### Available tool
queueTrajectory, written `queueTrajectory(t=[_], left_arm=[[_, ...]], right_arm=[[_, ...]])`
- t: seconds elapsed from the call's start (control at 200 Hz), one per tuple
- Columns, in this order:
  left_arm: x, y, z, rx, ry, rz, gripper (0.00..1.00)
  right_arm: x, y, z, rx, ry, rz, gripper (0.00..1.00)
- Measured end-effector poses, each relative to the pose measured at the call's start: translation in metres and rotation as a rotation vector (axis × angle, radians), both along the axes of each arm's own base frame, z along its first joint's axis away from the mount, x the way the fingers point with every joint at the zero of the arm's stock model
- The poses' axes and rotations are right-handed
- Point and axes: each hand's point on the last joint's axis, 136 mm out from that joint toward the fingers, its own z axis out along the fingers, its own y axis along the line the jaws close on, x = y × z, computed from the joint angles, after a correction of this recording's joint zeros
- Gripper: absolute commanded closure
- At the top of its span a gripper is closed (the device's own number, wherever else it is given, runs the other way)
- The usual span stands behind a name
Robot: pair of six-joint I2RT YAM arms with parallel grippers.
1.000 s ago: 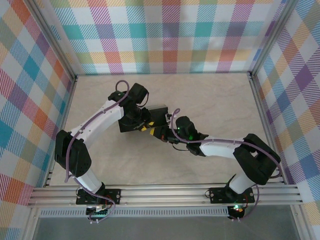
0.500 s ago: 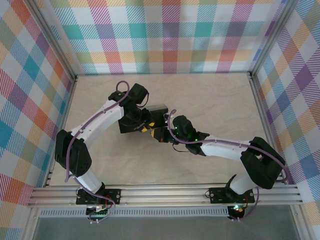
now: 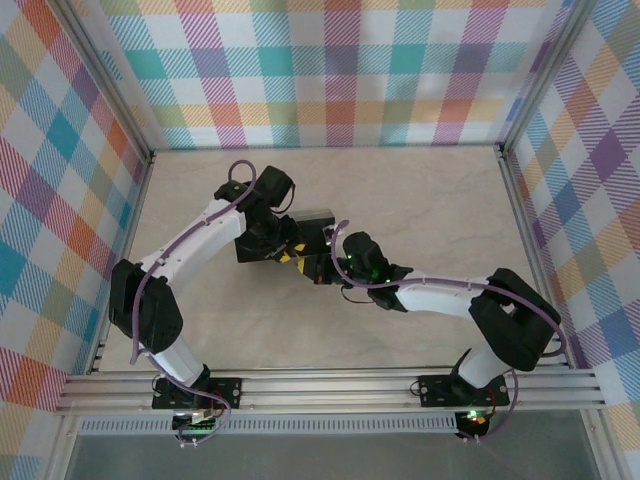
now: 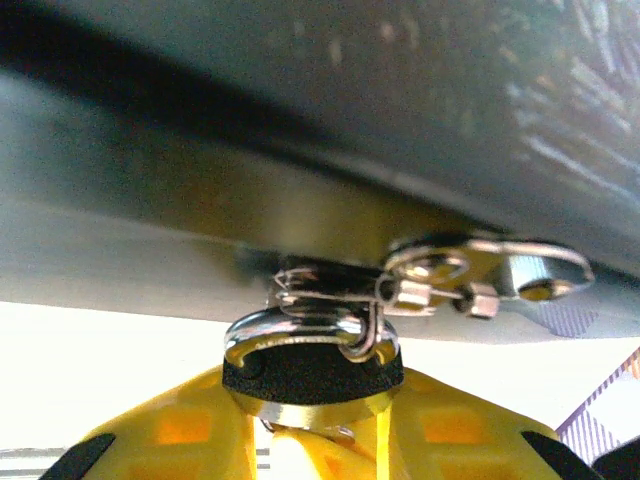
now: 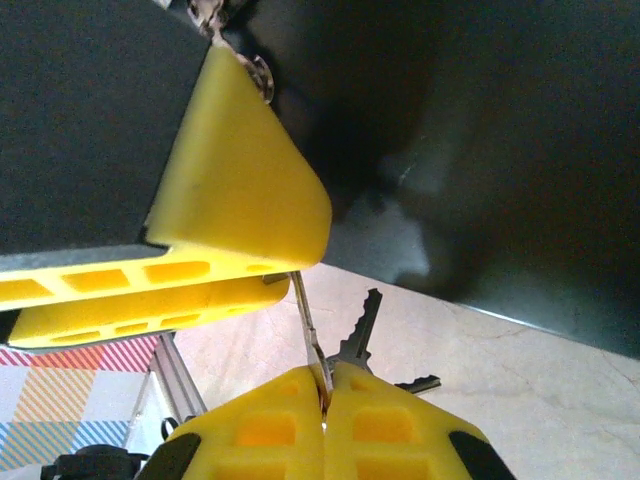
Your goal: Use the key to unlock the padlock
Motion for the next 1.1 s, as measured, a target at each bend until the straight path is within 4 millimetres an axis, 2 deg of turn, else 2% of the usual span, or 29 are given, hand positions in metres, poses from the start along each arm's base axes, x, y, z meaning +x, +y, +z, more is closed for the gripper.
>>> queueTrajectory(t=[0.135, 0.345, 0.505, 1.105], left_arm=[[-0.003, 0.004, -0.002, 0.02, 0.012, 0.003, 1.0], [-0.004, -0.004, -0.001, -0.024, 0.018, -0.011, 1.0], [-0.006, -0.007, -0.008, -0.036, 0.026, -0.018, 1.0], [-0.005, -0.025, -0.04, -0.079, 0.015, -0.003, 1.0]], right_arm=[[-0.004, 0.004, -0.003, -0.084, -0.039, -0.028, 1.0], [-0.005, -0.007, 0.001, -0.129, -0.053, -0.08, 1.0], [-0.008, -0.011, -0.006, -0.16, -0.042, -0.055, 1.0], [-0.01, -0.035, -0.035, -0.106, 0.122, 0.023, 1.0]])
